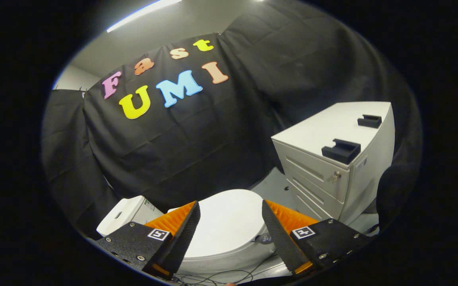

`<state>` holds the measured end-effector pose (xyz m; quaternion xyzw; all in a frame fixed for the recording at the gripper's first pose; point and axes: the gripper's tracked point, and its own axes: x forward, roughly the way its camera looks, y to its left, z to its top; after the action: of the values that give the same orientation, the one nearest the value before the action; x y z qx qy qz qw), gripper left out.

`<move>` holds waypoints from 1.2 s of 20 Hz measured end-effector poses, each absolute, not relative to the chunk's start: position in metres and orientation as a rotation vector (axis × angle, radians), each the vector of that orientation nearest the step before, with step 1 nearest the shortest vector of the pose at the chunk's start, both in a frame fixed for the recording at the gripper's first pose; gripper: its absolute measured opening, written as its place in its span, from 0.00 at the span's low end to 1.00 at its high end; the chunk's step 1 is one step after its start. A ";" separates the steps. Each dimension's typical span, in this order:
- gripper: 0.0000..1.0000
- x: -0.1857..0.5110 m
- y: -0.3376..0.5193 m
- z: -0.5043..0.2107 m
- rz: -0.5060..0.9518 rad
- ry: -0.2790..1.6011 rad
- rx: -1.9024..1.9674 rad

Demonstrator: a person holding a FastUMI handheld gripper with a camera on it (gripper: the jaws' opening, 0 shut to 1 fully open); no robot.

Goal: Open the toilet lid.

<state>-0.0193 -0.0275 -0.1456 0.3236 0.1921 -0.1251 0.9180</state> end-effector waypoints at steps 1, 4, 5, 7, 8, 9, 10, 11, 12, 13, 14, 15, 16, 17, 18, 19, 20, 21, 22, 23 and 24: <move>0.96 -0.020 -0.027 -0.155 -0.265 0.423 0.683; 0.96 -0.018 -0.019 -0.186 -0.266 0.507 0.723; 0.96 -0.016 -0.015 -0.193 -0.264 0.533 0.739; 0.96 -0.013 -0.011 -0.207 -0.264 0.575 0.782; 0.96 -0.014 -0.011 -0.215 -0.273 0.597 0.799; 0.96 -0.016 -0.010 -0.222 -0.282 0.614 0.811; 0.95 -0.017 -0.011 -0.228 -0.296 0.627 0.821; 0.95 -0.024 -0.011 -0.240 -0.311 0.645 0.827; 0.95 -0.027 -0.013 -0.249 -0.327 0.668 0.831; 0.95 -0.031 -0.012 -0.257 -0.339 0.687 0.842; 0.95 -0.033 -0.012 -0.262 -0.346 0.699 0.857; 0.94 -0.034 -0.010 -0.267 -0.351 0.709 0.869; 0.94 -0.035 -0.009 -0.272 -0.355 0.724 0.885; 0.94 -0.036 -0.008 -0.276 -0.364 0.730 0.909; 0.94 -0.035 -0.007 -0.280 -0.374 0.729 0.940; 0.94 -0.034 -0.006 -0.284 -0.383 0.731 0.967; 0.94 -0.034 -0.004 -0.289 -0.391 0.739 0.979; 0.91 -0.034 -0.004 -0.296 -0.400 0.755 0.982; 0.90 -0.034 -0.002 -0.301 -0.400 0.767 0.987; 0.89 -0.033 -0.001 -0.307 -0.400 0.771 0.994; 0.88 -0.033 -0.001 -0.313 -0.404 0.779 1.002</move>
<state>-0.0328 -0.0006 -0.3129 0.4646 0.3613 -0.1874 0.7864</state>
